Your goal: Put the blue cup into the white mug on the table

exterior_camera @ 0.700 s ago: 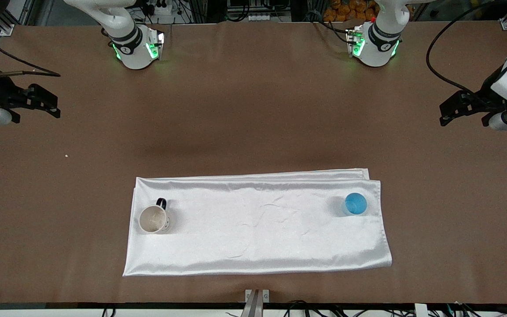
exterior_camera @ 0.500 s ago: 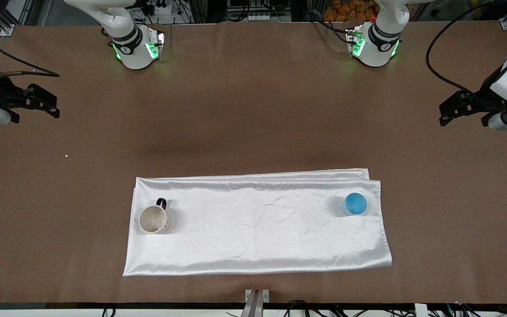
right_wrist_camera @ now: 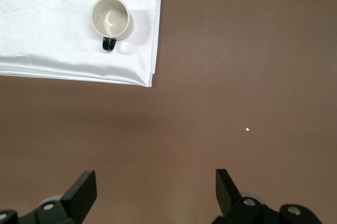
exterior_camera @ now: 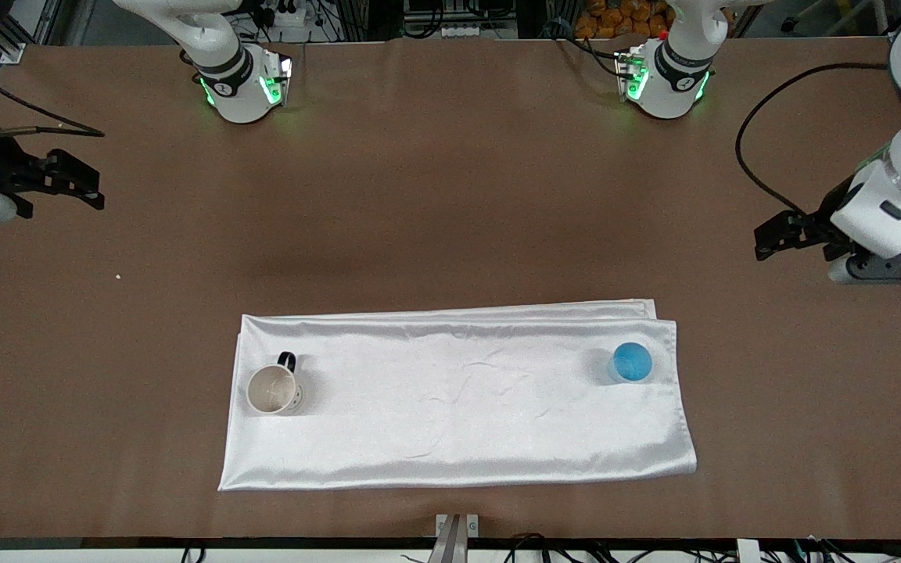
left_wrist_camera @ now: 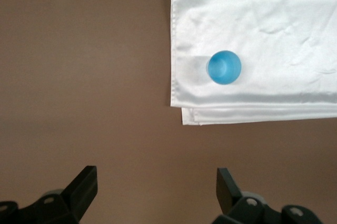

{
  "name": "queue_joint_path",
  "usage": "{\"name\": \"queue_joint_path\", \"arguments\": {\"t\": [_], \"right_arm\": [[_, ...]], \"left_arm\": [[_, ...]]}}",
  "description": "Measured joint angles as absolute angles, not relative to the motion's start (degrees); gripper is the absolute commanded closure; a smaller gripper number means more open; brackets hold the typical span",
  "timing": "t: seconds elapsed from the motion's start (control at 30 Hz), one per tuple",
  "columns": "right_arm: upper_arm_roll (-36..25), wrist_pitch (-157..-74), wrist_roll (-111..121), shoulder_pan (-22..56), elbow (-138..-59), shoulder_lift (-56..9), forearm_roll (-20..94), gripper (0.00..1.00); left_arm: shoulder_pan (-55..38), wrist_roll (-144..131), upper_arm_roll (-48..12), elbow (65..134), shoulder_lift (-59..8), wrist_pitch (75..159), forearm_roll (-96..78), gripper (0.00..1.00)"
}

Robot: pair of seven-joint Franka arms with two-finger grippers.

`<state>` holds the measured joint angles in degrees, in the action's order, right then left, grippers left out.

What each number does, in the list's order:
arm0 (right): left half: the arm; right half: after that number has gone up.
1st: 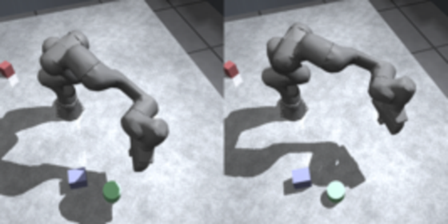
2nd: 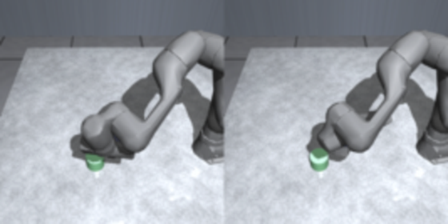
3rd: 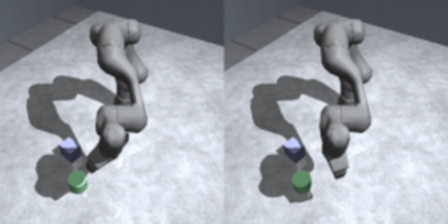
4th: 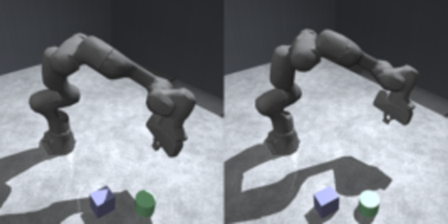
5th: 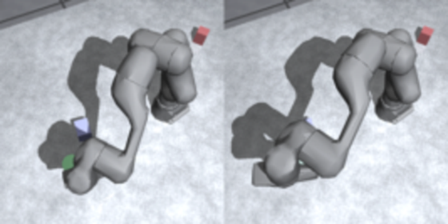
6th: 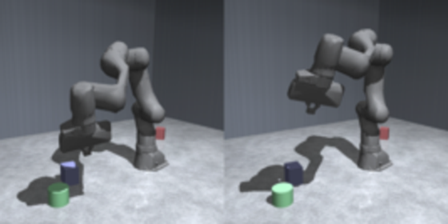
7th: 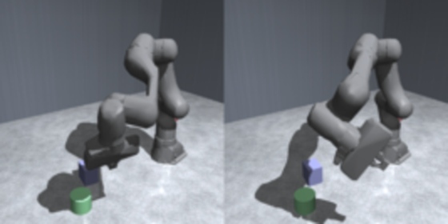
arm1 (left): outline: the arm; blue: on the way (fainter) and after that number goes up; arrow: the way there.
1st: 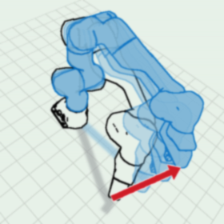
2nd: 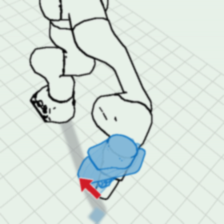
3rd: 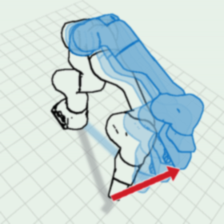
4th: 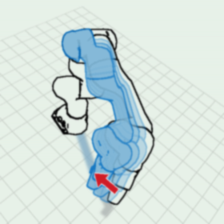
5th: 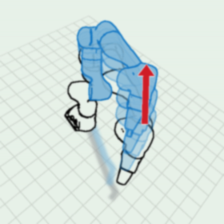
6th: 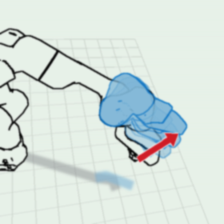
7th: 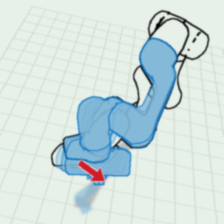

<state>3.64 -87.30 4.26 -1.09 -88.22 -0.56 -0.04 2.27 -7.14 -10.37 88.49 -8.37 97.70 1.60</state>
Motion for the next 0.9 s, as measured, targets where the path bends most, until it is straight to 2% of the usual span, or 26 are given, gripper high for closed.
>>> {"name": "queue_joint_path", "arguments": {"t": [0.37, 0.9], "right_arm": [[3.9, -91.7, 4.3, -1.0, -88.2, -3.7, 0.0, 0.00], [3.9, -108.4, 3.6, 0.8, -88.0, -16.9, 0.0, 0.00]], "left_arm": [[0.0, -8.9, -10.9, 88.7, -17.9, 107.6, 1.6, 0.00], [-2.1, -14.7, -11.0, 89.1, -29.0, 120.3, 2.1, 0.00]]}}
